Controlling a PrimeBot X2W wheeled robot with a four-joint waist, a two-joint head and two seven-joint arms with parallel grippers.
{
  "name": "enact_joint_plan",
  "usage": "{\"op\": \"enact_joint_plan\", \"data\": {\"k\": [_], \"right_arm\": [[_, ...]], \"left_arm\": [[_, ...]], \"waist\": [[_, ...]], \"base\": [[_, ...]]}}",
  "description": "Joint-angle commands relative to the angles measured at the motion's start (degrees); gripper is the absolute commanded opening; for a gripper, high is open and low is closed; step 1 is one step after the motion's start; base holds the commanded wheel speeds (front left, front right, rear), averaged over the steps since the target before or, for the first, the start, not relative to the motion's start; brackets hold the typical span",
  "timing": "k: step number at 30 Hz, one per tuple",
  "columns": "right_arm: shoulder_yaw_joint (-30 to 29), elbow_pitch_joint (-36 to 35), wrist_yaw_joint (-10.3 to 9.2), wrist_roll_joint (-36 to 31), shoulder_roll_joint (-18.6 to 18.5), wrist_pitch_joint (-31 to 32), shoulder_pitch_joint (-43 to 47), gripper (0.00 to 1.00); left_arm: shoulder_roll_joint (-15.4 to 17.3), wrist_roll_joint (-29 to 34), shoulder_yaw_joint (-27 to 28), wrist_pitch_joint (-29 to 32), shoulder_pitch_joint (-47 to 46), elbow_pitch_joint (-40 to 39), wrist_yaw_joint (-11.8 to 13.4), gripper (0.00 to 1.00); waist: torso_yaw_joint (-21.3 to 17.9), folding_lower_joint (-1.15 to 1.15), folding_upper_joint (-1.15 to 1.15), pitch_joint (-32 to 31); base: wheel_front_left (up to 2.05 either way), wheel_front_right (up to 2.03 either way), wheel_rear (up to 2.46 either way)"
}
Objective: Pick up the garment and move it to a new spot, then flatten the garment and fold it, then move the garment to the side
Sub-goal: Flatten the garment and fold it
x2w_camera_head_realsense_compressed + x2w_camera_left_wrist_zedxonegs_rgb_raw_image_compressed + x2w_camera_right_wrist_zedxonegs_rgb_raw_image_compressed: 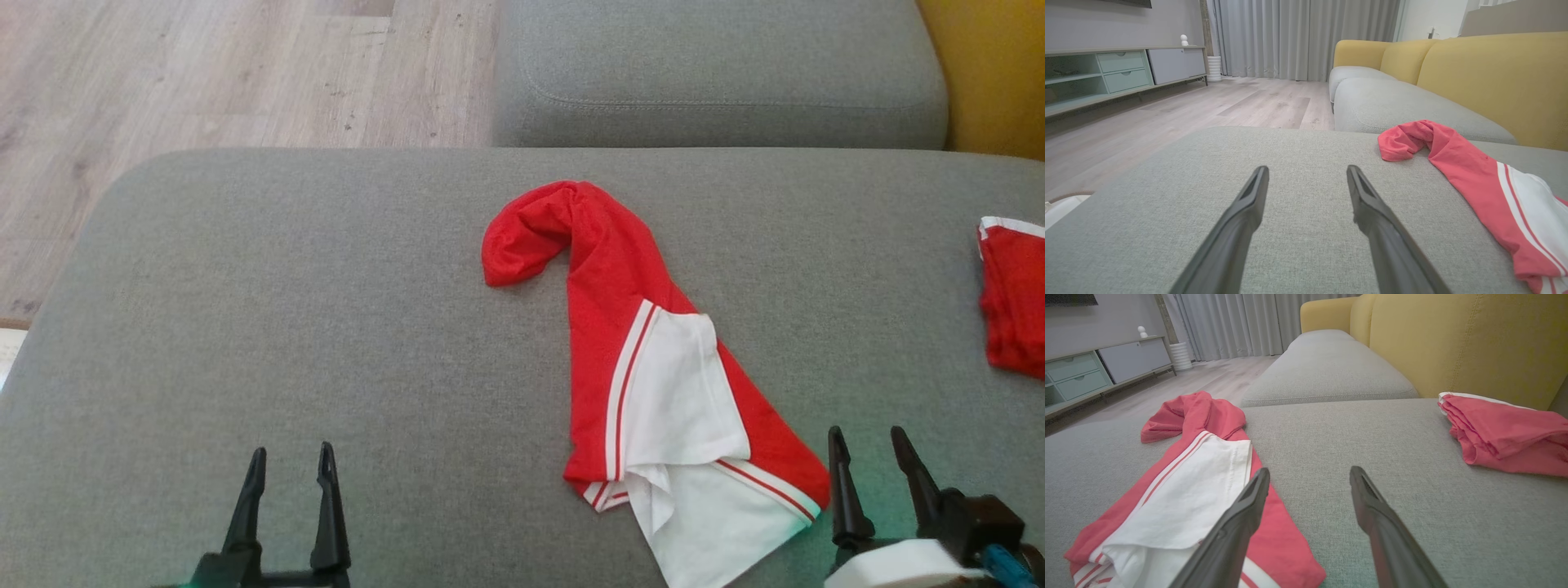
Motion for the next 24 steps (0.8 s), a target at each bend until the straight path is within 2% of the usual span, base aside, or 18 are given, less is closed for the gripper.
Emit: {"op": "enact_joint_plan", "data": {"k": [1, 16, 24], "right_arm": [[1.6, -1.4, 0.41, -0.1, -0.4, -0.8, -1.5, 1.00], [2.5, -1.5, 0.41, 0.0, -0.4, -0.8, -1.9, 1.00], [8.0, -0.7, 0.41, 4.8, -0.4, 0.3, -4.4, 1.00]], "left_arm": [[-0.4, 0.5, 2.5, -0.7, -1.4, -1.5, -0.2, 1.00], [-1.6, 2.3, 4.1, -0.7, -1.7, -0.5, -2.7, 1.00], [-1.7, 2.6, 4.0, -0.7, -2.2, 0.1, -3.1, 1.00]], "waist": [[0.0, 0.00, 0.00, 0.0], [-0.6, 0.00, 0.00, 0.1], [-0.9, 0.00, 0.00, 0.6]], "base": [[0.00, 0.00, 0.00], [0.00, 0.00, 0.00], [0.00, 0.00, 0.00]]}}
